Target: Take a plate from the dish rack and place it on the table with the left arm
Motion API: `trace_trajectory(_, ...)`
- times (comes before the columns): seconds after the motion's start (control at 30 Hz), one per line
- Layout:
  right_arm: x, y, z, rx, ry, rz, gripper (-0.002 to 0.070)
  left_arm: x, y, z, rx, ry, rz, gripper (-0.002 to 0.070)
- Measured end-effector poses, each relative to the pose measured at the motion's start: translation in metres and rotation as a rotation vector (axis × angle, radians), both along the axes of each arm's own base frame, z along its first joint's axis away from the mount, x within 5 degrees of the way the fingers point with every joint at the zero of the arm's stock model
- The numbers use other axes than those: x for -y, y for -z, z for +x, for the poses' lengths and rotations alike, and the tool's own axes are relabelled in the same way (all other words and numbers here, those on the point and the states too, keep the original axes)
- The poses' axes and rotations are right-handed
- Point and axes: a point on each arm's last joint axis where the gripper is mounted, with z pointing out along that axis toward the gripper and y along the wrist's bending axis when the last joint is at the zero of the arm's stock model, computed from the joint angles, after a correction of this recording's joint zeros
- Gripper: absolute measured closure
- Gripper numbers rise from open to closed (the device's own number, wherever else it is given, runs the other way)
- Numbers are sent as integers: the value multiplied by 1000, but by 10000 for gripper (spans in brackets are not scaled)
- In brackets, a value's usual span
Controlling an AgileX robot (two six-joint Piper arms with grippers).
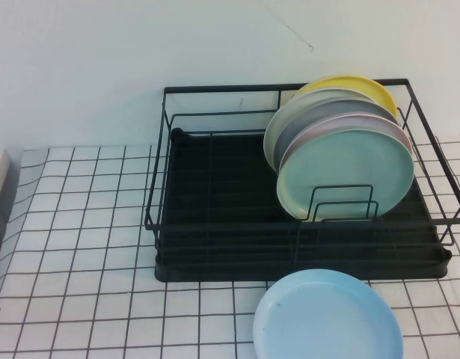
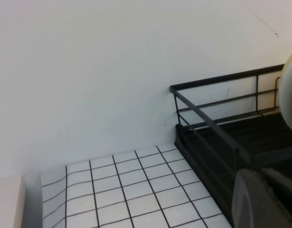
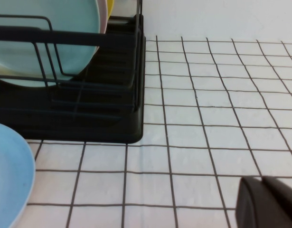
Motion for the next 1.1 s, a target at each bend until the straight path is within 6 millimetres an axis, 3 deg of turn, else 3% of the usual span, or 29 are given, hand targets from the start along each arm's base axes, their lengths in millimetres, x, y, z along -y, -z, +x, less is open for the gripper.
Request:
trace_trajectory(0.23, 0, 0, 0, 0, 0, 0, 679, -5, 15, -6, -18, -57, -80, 677)
trace_trajectory(0.37, 0, 0, 0, 0, 0, 0, 679, -8, 35, -8, -95, -114, -116, 677)
trace_trajectory(0.53, 0, 0, 0, 0, 0, 2, 679, -9, 46, -9, -202, -128, -45, 677)
trace_trajectory(1.1, 0, 0, 0, 0, 0, 2, 679, -9, 54, -11, -286, -123, -10, 677)
